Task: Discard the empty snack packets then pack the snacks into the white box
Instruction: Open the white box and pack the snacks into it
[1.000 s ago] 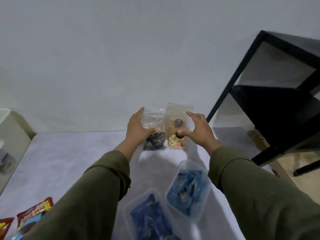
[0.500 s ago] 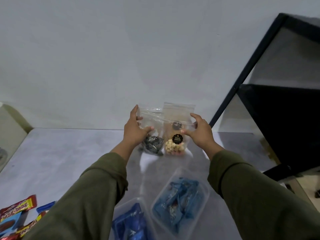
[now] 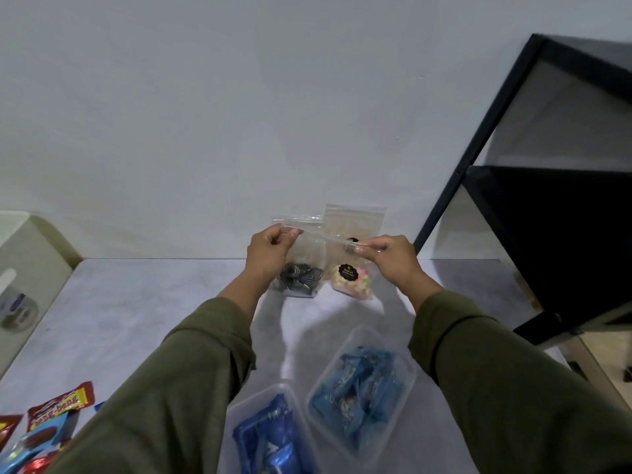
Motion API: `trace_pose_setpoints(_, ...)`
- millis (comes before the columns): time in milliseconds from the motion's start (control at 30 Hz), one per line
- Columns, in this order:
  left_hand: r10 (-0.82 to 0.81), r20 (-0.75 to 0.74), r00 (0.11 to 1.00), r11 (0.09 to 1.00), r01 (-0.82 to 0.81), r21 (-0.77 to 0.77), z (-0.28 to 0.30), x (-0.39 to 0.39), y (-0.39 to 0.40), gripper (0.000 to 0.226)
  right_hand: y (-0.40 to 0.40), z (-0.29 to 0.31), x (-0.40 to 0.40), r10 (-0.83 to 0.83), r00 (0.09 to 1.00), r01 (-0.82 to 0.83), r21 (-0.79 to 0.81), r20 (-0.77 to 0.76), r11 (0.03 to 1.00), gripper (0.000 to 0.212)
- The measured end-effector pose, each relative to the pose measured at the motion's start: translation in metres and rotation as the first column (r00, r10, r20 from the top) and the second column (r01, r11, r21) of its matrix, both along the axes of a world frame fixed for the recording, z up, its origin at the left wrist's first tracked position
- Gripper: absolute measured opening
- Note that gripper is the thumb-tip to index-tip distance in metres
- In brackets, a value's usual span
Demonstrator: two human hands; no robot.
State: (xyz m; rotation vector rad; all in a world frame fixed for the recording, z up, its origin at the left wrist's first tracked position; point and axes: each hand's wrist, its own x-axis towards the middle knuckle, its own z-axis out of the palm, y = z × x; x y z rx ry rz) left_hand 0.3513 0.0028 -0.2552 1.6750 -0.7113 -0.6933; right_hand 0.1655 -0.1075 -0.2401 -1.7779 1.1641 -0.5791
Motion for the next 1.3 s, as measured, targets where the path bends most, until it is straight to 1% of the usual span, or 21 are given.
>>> trace_pose_setpoints(167, -0.011, 0.011, 1.000, 0.998, 0.012, -0.063, 0.040, 0.012, 0.021, 0.016, 0.024, 0.040, 0.009, -0.009, 0.998, 0.010, -0.019, 0.064, 1.000, 0.022)
trace_pose_setpoints(333, -0.030, 0.016, 0.999, 0.990, 0.031, -0.135, 0.088, 0.038, 0.059, 0.012, 0.065, 0.086, 0.032, -0.031, 0.991, 0.043, -0.089, 0.128, 0.995, 0.019)
trace_pose_setpoints(400, -0.040, 0.014, 0.999, 0.988, 0.042, -0.150, 0.107, 0.053, 0.080, 0.013, 0.089, 0.103, 0.046, -0.046, 0.988, 0.064, -0.122, 0.149, 0.990, 0.016)
trace_pose_setpoints(533, -0.070, 0.033, 0.997, 0.980, 0.075, -0.184, 0.143, 0.089, 0.133, 0.019, 0.144, 0.132, 0.081, -0.068, 0.978, 0.099, -0.150, 0.198, 0.984, 0.018)
trace_pose_setpoints(667, -0.060, 0.041, 0.997, 0.975, 0.068, -0.213, 0.170, 0.129, 0.189, 0.021, 0.196, 0.152, 0.121, -0.057, 0.964, 0.103, -0.168, 0.259, 0.980, 0.010)
trace_pose_setpoints(833, 0.002, 0.055, 0.998, 0.974, 0.011, -0.227, 0.186, 0.178, 0.245, 0.022, 0.243, 0.166, 0.175, -0.019, 0.957, 0.067, -0.157, 0.290, 0.985, 0.008)
trace_pose_setpoints(933, 0.058, 0.055, 0.997, 0.971, -0.044, -0.234, 0.191, 0.203, 0.270, 0.019, 0.260, 0.172, 0.206, 0.034, 0.947, 0.011, -0.136, 0.320, 0.991, 0.008)
trace_pose_setpoints(1067, 0.157, 0.027, 0.987, 0.958, -0.145, -0.247, 0.194, 0.234, 0.297, 0.019, 0.276, 0.180, 0.252, 0.140, 0.943, -0.100, -0.145, 0.303, 0.984, 0.006)
trace_pose_setpoints(1167, 0.212, 0.022, 0.977, 0.946, -0.199, -0.257, 0.194, 0.256, 0.314, 0.018, 0.289, 0.181, 0.282, 0.177, 0.927, -0.139, -0.136, 0.331, 0.981, 0.006)
trace_pose_setpoints(1300, 0.265, -0.012, 0.964, 0.936, -0.260, -0.236, 0.190, 0.295, 0.336, 0.019, 0.308, 0.174, 0.328, 0.220, 0.918, -0.194, -0.112, 0.331, 0.975, 0.005)
